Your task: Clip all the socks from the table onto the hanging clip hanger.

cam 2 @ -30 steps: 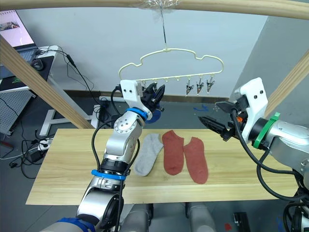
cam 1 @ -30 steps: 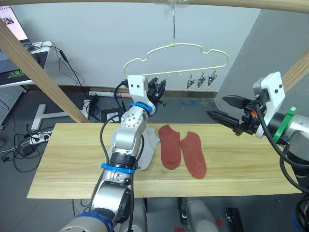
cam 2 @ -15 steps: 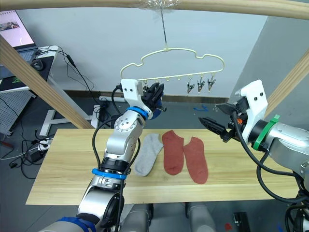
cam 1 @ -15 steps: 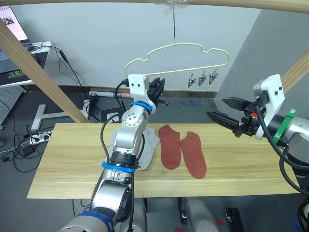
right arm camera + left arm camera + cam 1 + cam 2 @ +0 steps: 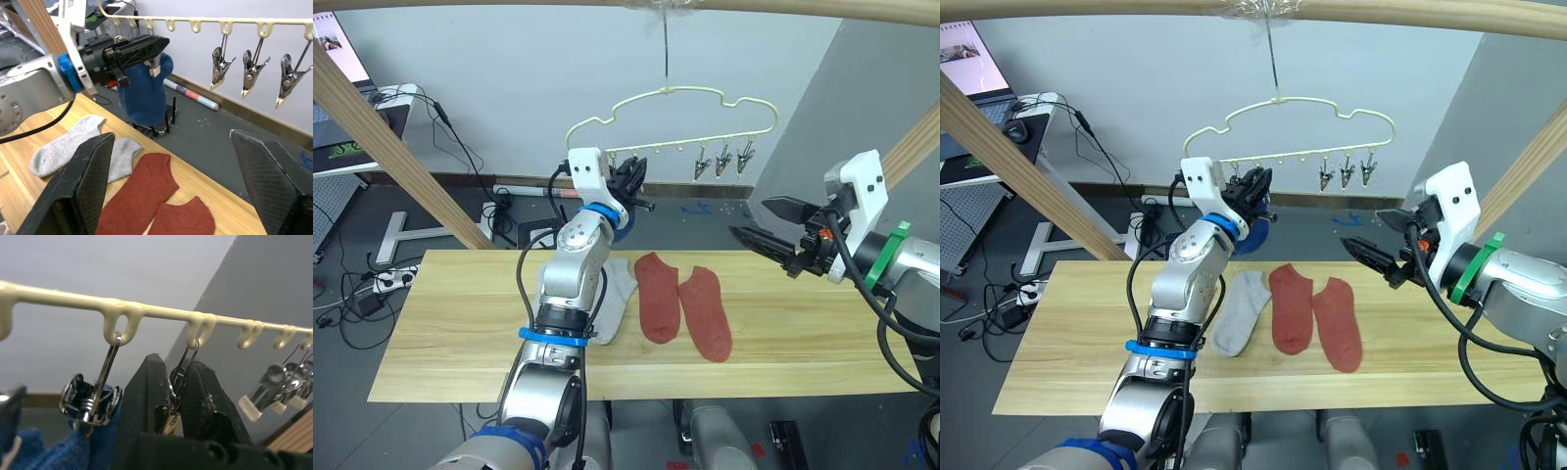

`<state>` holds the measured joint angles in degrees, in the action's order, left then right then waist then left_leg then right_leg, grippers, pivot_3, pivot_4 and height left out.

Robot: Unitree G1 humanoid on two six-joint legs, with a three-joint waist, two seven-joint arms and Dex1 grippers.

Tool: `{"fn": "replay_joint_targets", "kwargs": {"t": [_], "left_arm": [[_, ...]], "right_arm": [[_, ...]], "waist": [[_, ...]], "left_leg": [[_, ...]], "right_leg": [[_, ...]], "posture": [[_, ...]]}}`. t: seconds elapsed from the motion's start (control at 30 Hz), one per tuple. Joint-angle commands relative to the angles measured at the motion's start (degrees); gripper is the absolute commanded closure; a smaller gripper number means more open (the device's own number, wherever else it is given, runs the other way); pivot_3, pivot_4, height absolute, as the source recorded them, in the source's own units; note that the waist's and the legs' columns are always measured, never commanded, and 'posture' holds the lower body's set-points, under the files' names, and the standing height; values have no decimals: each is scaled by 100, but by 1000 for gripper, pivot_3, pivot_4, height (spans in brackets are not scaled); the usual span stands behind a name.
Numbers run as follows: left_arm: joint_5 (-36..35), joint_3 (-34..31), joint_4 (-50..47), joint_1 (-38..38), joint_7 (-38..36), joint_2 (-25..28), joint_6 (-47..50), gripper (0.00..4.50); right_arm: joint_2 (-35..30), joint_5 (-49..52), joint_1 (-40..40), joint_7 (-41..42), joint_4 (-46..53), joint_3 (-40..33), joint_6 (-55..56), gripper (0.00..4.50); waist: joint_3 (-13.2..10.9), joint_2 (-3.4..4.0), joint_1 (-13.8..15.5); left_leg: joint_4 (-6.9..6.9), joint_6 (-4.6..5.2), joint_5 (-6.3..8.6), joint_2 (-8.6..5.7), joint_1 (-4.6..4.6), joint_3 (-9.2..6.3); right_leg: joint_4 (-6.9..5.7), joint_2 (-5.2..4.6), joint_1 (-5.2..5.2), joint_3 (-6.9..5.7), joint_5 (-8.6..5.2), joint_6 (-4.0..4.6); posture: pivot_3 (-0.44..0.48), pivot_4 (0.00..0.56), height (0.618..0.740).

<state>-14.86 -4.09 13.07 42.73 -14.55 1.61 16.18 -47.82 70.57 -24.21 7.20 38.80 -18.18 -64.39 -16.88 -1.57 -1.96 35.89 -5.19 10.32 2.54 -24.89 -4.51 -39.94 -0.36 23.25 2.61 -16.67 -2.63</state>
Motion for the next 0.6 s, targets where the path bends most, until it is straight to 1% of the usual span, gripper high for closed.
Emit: {"fn": "replay_joint_targets", "kwargs": {"t": [0.03,0.33,0.43,0.5,0.6], "left_arm": [[-183,-56,-259,96,-84,42,210,4155],[-118,8,-364,101,-76,114,337,4155],[-141,8,-431,117,-93,156,468,4155],[-201,-22,-470,153,-117,205,649,4155],[-301,-34,-509,232,-194,311,1003,4155]], "right_arm": [[-46,59,-25,-75,134,-29,179,539],[-39,100,74,-198,165,67,308,539],[-110,90,178,-318,87,186,124,539],[-225,-326,372,-244,37,501,26,539],[-438,-1140,605,-89,-82,1201,30,539]], "waist": [[0,0,-1],[0,0,0],[0,0,0],[0,-1,0],[1,-1,-2]], "left_leg": [[0,0,0,0,0,0],[0,0,0,0,0,0],[0,0,0,0,0,0],[0,0,0,0,0,0],[0,0,0,0,0,0]], "right_leg": [[0,0,0,0,0,0],[0,0,0,0,0,0],[0,0,0,0,0,0],[0,0,0,1,0,0],[1,0,0,0,0,0]], "posture": [[-71,229,740],[-71,225,740],[-68,227,740],[-66,228,740],[-58,228,740]]}}
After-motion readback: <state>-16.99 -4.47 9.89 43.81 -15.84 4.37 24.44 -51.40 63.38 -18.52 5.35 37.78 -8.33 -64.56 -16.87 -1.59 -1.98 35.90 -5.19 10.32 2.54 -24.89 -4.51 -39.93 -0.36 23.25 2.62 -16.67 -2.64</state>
